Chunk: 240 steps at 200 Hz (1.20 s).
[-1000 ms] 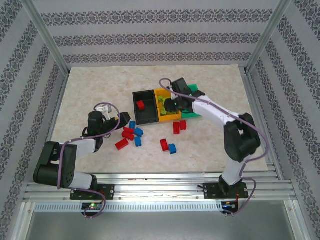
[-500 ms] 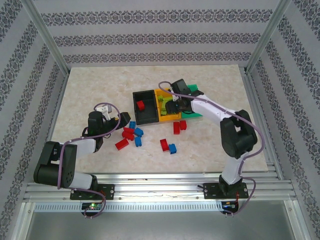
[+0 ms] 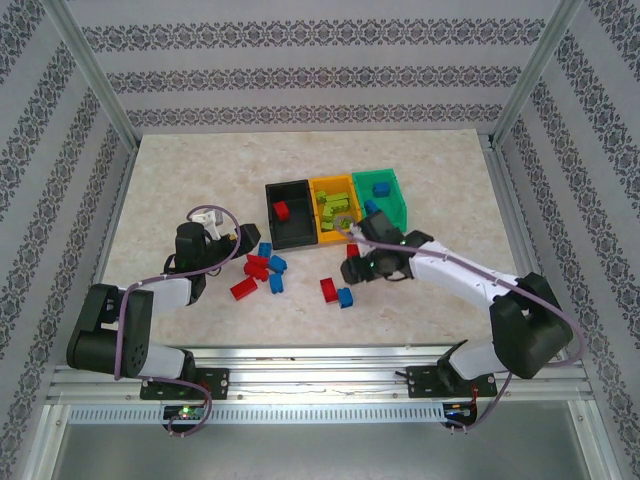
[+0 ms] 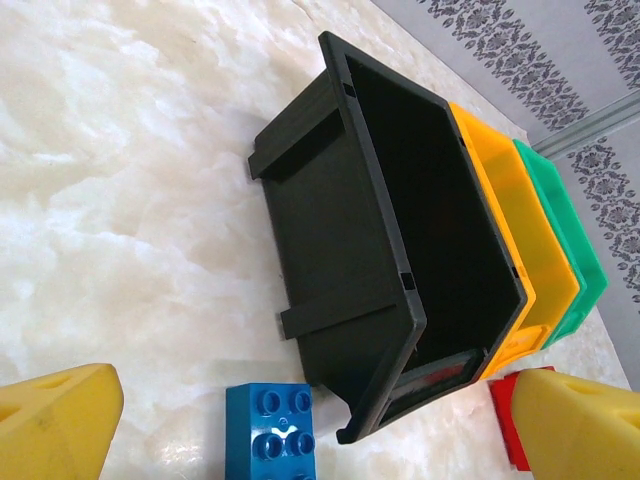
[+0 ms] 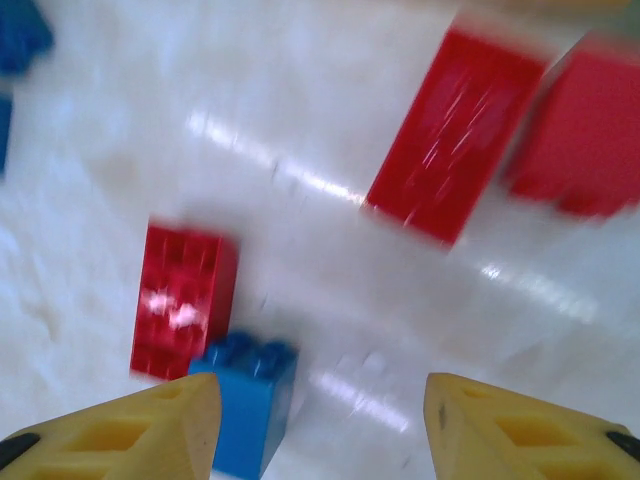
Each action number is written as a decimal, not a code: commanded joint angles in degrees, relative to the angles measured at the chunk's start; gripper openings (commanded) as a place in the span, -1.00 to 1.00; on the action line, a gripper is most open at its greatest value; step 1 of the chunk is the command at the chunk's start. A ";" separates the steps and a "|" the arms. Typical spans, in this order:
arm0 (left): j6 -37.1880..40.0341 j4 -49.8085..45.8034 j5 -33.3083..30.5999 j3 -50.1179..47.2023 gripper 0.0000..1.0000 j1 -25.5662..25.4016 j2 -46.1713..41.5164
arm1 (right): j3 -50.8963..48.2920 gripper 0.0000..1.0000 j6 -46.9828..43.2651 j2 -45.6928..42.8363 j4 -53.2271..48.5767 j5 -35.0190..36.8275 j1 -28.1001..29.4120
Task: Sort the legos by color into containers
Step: Pick up the lego from the bottom-center of the table, then place the lego in the container.
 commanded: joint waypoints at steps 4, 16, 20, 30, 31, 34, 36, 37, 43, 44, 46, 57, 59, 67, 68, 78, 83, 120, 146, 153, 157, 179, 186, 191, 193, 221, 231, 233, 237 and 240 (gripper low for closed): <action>0.28 0.94 0.28 -0.68 0.99 -0.56 -1.11 | -2.97 0.15 2.62 -2.11 -2.83 -1.51 3.90; 0.41 0.94 -0.01 -0.84 0.99 -0.49 -1.07 | -3.70 0.15 4.04 -1.60 -2.67 -0.95 5.37; 0.50 0.81 -0.23 -0.85 0.99 -0.53 -1.08 | -3.68 0.15 4.29 -1.30 -2.85 -0.78 5.53; 0.72 0.67 -0.57 -0.76 0.99 -0.52 -0.75 | -3.41 0.16 4.79 -0.53 -3.15 -0.66 5.99; 0.70 0.67 -0.58 -0.77 0.99 -0.50 -0.70 | -3.38 0.16 4.81 -0.47 -3.15 -0.66 6.09; 0.70 0.67 -0.51 -0.77 0.99 -0.56 -0.68 | -3.36 0.16 4.88 -0.22 -3.08 -0.67 6.09; 0.64 0.71 -0.51 -0.70 0.99 -0.52 -0.61 | -3.31 0.15 4.92 -0.13 -3.03 -0.67 6.22; 0.62 0.69 -0.46 -0.69 0.99 -0.50 -0.58 | -3.24 0.15 4.97 -0.14 -3.00 -0.67 6.25; 0.47 0.96 -0.20 -0.64 0.99 -0.56 -0.28 | -3.21 0.16 4.97 -0.06 -2.79 -0.74 6.42; 0.44 0.99 -0.13 -0.61 0.99 -0.56 -0.20 | -3.24 0.16 4.99 -0.06 -2.71 -0.75 6.48; 0.38 1.08 -0.01 -0.60 0.99 -0.52 -0.09 | -3.19 0.16 5.08 -0.02 -2.54 -0.76 6.54; 0.07 1.63 0.42 -0.59 0.99 -0.54 0.24 | -3.30 0.16 5.35 0.13 -1.04 -1.04 6.66; 0.07 1.68 0.45 -0.63 0.99 -0.56 0.26 | -3.38 0.16 5.43 0.23 -0.85 -1.14 6.63; 0.12 1.61 0.39 -0.66 0.99 -0.55 0.39 | -3.24 0.16 5.61 0.96 0.17 -1.47 6.67; 0.14 1.58 0.38 -0.67 0.99 -0.56 0.40 | -3.16 0.16 5.67 1.11 0.22 -1.55 6.65; 0.48 1.21 -0.09 -0.62 0.99 -0.56 0.17 | -2.21 0.17 5.86 2.61 0.27 -2.37 6.70; 0.63 1.03 -0.32 -0.64 0.99 -0.55 0.15 | -1.80 0.17 5.95 3.46 0.22 -2.93 6.84; 0.46 1.10 0.20 -0.55 0.99 -0.54 0.17 | -1.20 0.09 5.37 8.12 2.20 -2.02 8.21; 0.57 0.89 -0.17 -0.51 0.99 -0.55 0.14 | -0.93 -0.28 4.98 9.41 1.28 -1.75 8.25; 0.39 1.08 0.20 -0.42 0.99 -0.52 0.41 | -1.34 -0.32 4.64 8.75 1.24 -0.59 8.10; 0.27 1.27 0.40 -0.34 0.99 -0.55 0.57 | -1.57 -0.35 4.54 8.36 1.24 -0.08 7.83; -0.02 1.63 0.65 -0.41 0.99 -0.52 0.76 | -2.10 -0.38 3.77 5.71 0.22 -0.09 4.30; 0.05 1.63 0.42 -0.41 0.99 -0.51 0.73 | -2.24 -0.38 3.55 4.27 -0.14 -0.58 2.94; 0.02 1.63 0.32 -0.42 0.99 -0.51 0.76 | -2.49 -0.38 3.32 3.08 -0.25 -0.66 1.92; -0.01 1.63 0.36 -0.42 0.99 -0.55 0.76 | -2.61 -0.38 3.23 2.57 -0.19 -0.60 1.40; -0.26 1.63 0.92 -0.38 0.99 -0.56 0.71 | -3.56 -0.38 2.84 -3.51 2.92 -2.20 -8.64; -0.20 1.60 0.81 -0.41 0.99 -0.54 0.49 | -2.49 -0.38 3.89 -4.54 3.96 -2.91 -12.50; -0.15 1.56 0.75 -0.41 0.99 -0.56 0.45 | -2.21 -0.38 4.10 -4.72 4.25 -3.10 -13.06; -0.19 1.54 0.66 -0.41 0.99 -0.51 0.47 | -1.78 -0.38 4.54 -4.95 5.02 -3.47 -14.48; -0.06 1.54 0.53 -0.41 0.99 -0.55 0.53 | -1.55 -0.38 4.84 -5.10 5.76 -3.68 -15.41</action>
